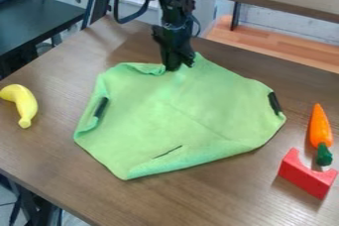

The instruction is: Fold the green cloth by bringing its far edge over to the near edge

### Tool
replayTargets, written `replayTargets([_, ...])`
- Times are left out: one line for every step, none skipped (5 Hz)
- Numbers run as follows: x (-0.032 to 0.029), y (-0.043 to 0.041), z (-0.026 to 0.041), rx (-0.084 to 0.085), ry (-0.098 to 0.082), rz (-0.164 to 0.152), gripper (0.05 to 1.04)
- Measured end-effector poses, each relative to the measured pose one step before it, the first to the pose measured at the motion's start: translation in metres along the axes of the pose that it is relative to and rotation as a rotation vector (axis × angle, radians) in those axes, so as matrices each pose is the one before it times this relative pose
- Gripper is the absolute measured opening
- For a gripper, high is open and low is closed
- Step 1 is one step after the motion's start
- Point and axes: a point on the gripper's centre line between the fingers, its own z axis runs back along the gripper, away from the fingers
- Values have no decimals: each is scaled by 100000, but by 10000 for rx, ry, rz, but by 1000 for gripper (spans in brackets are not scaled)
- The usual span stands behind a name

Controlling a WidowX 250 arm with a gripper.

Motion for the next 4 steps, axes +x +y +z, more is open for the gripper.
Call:
replayTargets([-872,483,710,-586,-33,160,62])
replayTargets([-322,202,3729,-311,-738,-110,59])
replayTargets([-1211,-1156,2257,-185,-562,-382,58])
replayTargets([-1996,-1461,549,-18,-9,-599,58])
